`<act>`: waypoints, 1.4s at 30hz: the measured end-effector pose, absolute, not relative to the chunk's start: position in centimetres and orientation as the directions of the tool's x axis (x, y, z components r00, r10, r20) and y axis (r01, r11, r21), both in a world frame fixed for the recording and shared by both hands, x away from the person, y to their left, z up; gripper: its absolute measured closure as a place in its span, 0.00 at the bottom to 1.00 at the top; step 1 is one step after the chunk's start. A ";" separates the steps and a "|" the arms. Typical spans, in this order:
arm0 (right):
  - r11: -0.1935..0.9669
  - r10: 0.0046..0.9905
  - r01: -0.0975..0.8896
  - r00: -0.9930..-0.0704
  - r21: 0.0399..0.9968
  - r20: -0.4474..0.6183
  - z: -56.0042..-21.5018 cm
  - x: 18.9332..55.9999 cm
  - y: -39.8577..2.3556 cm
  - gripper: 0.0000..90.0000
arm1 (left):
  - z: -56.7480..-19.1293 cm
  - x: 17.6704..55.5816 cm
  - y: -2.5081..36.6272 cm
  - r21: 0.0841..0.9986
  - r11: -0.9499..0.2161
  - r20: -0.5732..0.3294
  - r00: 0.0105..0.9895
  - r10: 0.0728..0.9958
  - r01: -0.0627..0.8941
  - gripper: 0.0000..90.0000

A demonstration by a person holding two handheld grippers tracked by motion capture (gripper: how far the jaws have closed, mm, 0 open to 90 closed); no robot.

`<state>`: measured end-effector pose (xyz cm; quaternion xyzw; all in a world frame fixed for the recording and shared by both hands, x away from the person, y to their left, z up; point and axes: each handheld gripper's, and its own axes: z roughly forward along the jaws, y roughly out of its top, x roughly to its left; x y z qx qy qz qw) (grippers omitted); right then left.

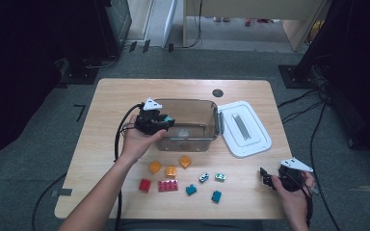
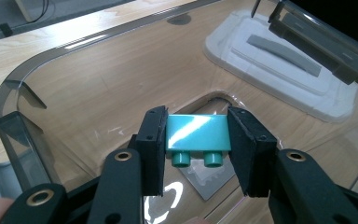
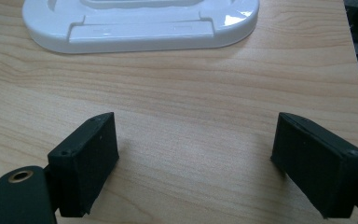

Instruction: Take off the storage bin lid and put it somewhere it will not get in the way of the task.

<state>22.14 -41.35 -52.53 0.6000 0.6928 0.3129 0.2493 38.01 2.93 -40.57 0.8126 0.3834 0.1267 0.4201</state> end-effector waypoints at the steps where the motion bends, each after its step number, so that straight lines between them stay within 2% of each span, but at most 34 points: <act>1: 0.084 0.987 0.675 -0.155 0.733 0.030 -52.5 22.1 -41.3 0.15 | -40.6 38.0 2.9 0.780 -0.352 -0.117 0.673 0.730 0.518 0.67; 21: 0.084 0.987 0.675 -0.155 0.733 0.030 -52.5 22.1 -41.3 0.15 | -40.8 37.9 3.2 0.775 -0.371 -0.103 0.682 0.724 0.511 0.65; 36: 0.083 0.987 0.676 -0.155 0.733 0.031 -52.5 22.1 -41.3 0.15 | -40.0 37.2 3.5 0.806 -0.371 -0.085 0.710 0.699 0.461 0.41; 42: 0.084 0.987 0.675 -0.156 0.733 0.030 -52.5 22.1 -41.3 0.15 | -39.3 36.6 3.9 0.818 -0.359 -0.078 0.705 0.705 0.449 0.27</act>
